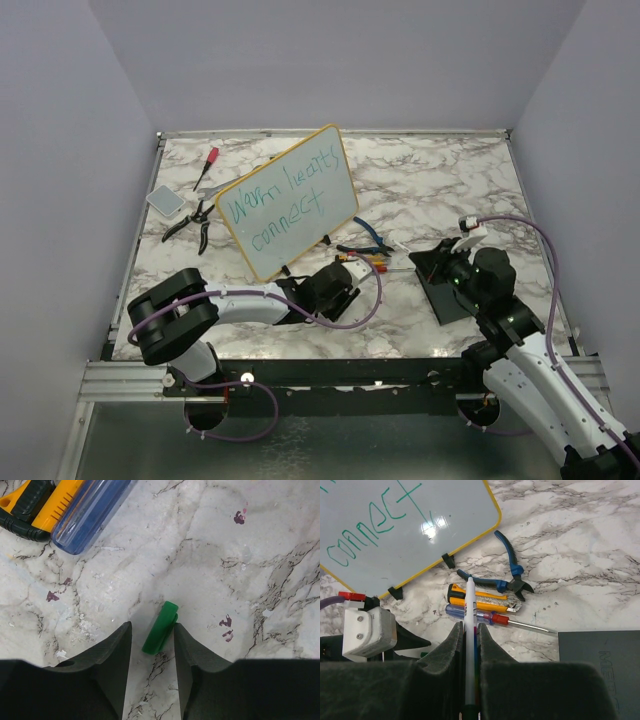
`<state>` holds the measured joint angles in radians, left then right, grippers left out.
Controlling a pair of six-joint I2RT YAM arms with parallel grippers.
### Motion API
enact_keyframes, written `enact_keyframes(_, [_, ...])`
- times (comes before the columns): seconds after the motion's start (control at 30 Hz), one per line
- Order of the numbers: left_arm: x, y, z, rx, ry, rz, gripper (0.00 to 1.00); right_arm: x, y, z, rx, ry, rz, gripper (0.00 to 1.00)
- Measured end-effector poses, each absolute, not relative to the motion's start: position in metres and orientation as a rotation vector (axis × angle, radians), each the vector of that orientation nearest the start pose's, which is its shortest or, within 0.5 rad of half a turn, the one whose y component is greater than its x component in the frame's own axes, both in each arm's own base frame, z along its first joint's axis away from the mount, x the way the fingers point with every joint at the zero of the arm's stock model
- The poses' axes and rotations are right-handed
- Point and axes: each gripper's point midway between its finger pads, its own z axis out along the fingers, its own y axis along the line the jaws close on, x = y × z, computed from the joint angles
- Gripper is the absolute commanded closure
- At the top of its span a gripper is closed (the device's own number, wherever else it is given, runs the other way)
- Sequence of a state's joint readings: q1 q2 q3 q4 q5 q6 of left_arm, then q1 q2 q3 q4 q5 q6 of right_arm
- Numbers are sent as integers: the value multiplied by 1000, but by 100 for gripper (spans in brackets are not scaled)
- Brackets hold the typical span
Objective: Write a sentence on the whiteboard
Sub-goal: Close the whiteboard marker at the center of the board.
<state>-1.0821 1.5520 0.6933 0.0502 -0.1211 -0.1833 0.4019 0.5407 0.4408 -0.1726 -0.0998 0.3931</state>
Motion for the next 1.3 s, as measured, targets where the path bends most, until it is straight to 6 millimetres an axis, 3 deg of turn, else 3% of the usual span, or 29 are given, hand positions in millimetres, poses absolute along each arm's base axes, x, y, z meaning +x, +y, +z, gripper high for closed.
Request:
enact_keyframes(0.2, [182, -313, 22, 998, 2214, -452, 71, 237, 137, 179, -80, 1899, 640, 99])
enact_keyframes(0.4, [181, -312, 21, 984, 2226, -456, 100, 237, 137, 176, -80, 1909, 638, 99])
enact_keyframes(0.67, [169, -307, 31, 984, 2246, -463, 100, 238, 145, 170, -111, 1977, 661, 99])
enact_keyframes(0.8, [172, -303, 62, 956, 2207, -467, 100, 235, 158, 177, -173, 2029, 717, 99])
enact_keyframes(0.9, [179, -308, 106, 934, 2119, -496, 100, 232, 170, 188, -235, 2070, 777, 99])
enact_keyframes(1.03, [184, -304, 149, 938, 2011, -514, 100, 224, 189, 203, -347, 2101, 894, 99])
enact_keyframes(1.3, [171, -277, 166, 1049, 1907, -513, 100, 204, 218, 213, -544, 2162, 1134, 99])
